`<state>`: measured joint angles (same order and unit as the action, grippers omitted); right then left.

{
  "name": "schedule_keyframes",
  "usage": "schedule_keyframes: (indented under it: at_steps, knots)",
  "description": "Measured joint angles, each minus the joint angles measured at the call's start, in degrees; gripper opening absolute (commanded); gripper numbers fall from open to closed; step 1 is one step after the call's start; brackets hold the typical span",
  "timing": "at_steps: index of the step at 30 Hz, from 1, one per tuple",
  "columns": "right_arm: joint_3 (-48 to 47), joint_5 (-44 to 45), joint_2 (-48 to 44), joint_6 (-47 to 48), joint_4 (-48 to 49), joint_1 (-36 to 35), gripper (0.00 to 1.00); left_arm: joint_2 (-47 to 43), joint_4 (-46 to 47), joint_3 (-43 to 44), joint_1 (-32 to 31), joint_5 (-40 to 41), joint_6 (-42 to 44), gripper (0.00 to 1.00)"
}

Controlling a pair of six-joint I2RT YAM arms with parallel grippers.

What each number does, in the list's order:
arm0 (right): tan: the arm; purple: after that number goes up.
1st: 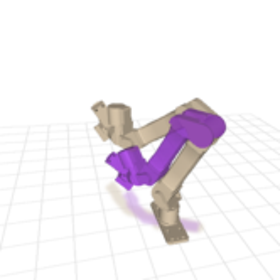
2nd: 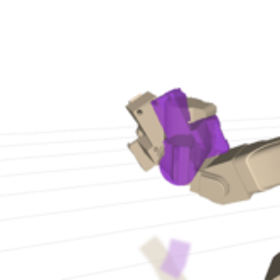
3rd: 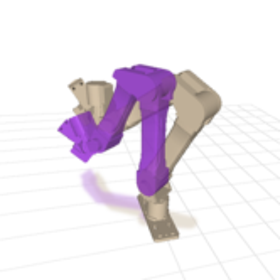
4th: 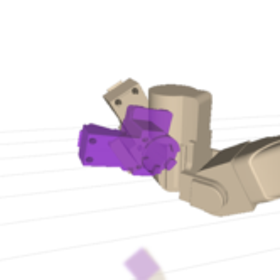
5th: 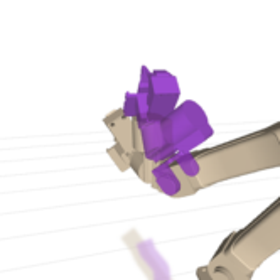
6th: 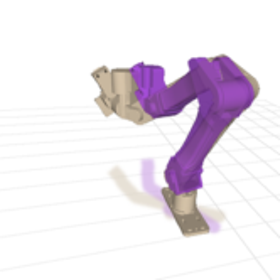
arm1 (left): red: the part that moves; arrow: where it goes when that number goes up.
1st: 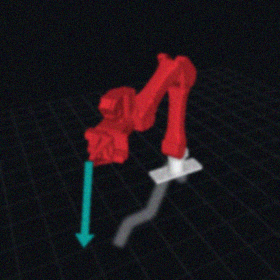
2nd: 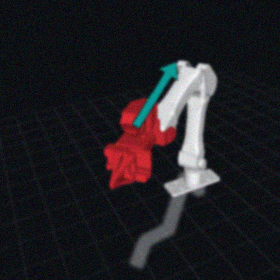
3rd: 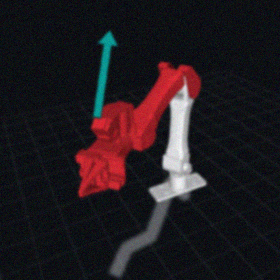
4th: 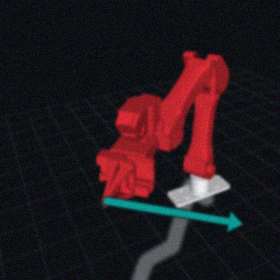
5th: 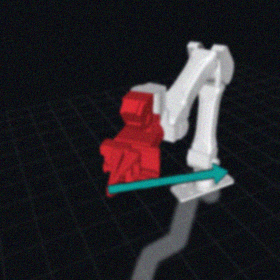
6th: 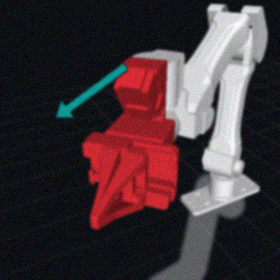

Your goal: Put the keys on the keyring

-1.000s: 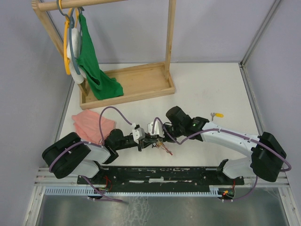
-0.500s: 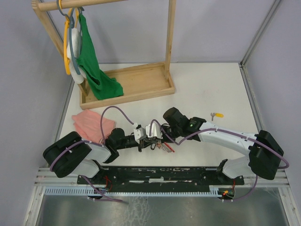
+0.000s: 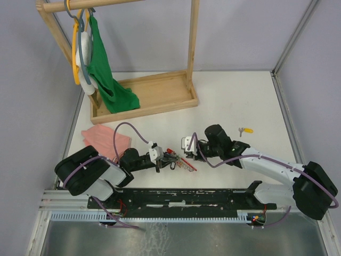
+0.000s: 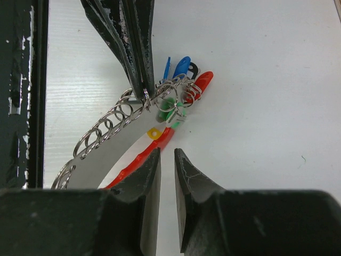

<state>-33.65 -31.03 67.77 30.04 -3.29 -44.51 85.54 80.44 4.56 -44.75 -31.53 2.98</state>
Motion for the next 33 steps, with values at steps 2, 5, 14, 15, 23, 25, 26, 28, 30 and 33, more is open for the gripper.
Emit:
schedule_keyframes:
  at_steps: [2,5,14,15,23,25,26,28,30,33]
  knots:
    - [1.0,-1.7,0.5,-0.9,2.5,0.3,0.25,1.1,2.4,-0.3,0.0,0.0,0.0,0.03]
    - [2.0,-4.0,1.8,-2.0,6.4,0.4,0.26,2.5,4.4,-0.5,0.0,0.0,0.0,0.03]
    - [3.1,-8.8,4.2,-4.3,14.5,0.4,0.26,3.0,5.4,-0.5,0.0,0.0,0.0,0.03]
    - [3.1,-9.1,4.5,-4.4,15.1,0.5,0.26,3.0,5.4,-0.5,0.0,-0.1,0.0,0.03]
    - [3.1,-10.6,6.4,-5.0,17.0,0.5,0.13,3.0,5.4,-0.5,0.0,-0.1,-0.1,0.03]
    - [3.1,-11.0,6.8,-5.1,16.9,0.5,0.08,3.0,5.4,-0.5,0.0,-0.2,-0.1,0.03]
    - [3.1,-11.3,7.0,-5.1,16.8,0.5,0.05,3.0,5.4,-0.5,0.0,-0.3,-0.2,0.03]
    - [3.0,-11.6,7.3,-5.0,16.0,0.6,0.02,3.0,5.4,-0.5,0.0,-0.5,-0.2,0.03]
    - [2.4,-11.8,7.3,-4.6,14.3,0.6,0.01,3.0,5.4,-0.5,0.0,-0.6,-0.2,0.04]
    - [-1.0,-11.5,7.3,-3.0,8.0,0.5,0.00,3.0,5.9,-0.5,0.0,-0.6,-0.2,0.11]
